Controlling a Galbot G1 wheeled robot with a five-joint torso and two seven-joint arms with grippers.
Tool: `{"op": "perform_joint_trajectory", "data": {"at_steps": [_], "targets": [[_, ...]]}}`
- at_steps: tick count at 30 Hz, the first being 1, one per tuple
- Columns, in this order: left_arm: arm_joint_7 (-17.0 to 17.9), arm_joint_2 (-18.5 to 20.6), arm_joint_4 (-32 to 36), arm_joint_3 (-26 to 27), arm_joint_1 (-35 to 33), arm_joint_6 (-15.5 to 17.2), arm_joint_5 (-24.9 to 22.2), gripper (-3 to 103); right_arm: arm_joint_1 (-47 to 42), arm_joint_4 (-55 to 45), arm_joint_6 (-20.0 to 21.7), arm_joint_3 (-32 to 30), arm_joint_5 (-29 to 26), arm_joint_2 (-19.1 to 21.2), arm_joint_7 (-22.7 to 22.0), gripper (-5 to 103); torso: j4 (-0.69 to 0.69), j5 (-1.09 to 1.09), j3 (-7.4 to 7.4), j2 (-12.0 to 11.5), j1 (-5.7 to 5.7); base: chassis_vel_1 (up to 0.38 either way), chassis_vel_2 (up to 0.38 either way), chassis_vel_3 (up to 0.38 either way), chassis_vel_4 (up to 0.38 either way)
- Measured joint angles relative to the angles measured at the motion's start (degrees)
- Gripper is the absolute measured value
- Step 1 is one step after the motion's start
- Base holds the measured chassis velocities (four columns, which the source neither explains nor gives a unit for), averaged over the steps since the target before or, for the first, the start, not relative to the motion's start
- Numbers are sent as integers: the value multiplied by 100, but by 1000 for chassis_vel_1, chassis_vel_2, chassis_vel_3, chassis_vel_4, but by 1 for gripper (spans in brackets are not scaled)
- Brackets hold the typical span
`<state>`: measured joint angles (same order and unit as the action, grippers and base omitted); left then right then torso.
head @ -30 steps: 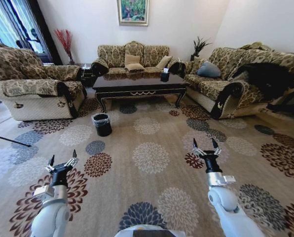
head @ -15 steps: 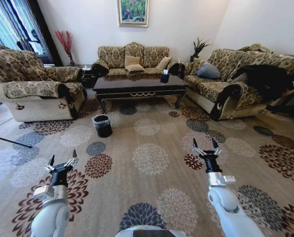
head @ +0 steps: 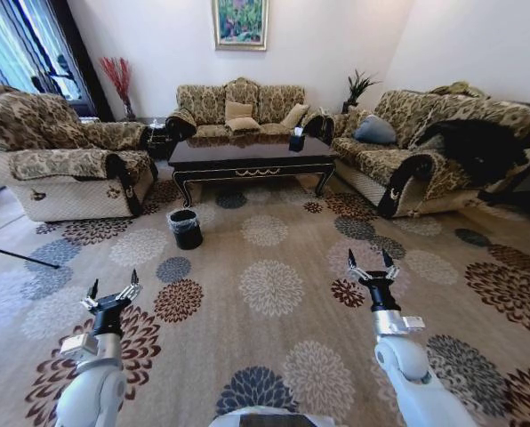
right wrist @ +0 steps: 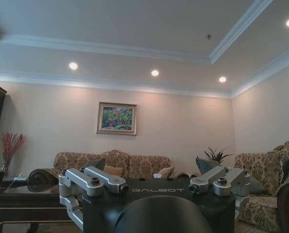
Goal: Move to the front of the table and pick up the trash from the floor, then place it into the trash bin.
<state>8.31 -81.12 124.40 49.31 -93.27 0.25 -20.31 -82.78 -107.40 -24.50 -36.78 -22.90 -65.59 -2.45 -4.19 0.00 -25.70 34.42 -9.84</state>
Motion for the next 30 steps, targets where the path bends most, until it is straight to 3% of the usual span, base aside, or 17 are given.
{"op": "perform_joint_trajectory", "data": {"at_steps": [30], "targets": [[0,0,0,0,0,1,0,100,0,0,0,0,0,0,0,100,0,0,-436,745,-307,0,0,0,0]]}}
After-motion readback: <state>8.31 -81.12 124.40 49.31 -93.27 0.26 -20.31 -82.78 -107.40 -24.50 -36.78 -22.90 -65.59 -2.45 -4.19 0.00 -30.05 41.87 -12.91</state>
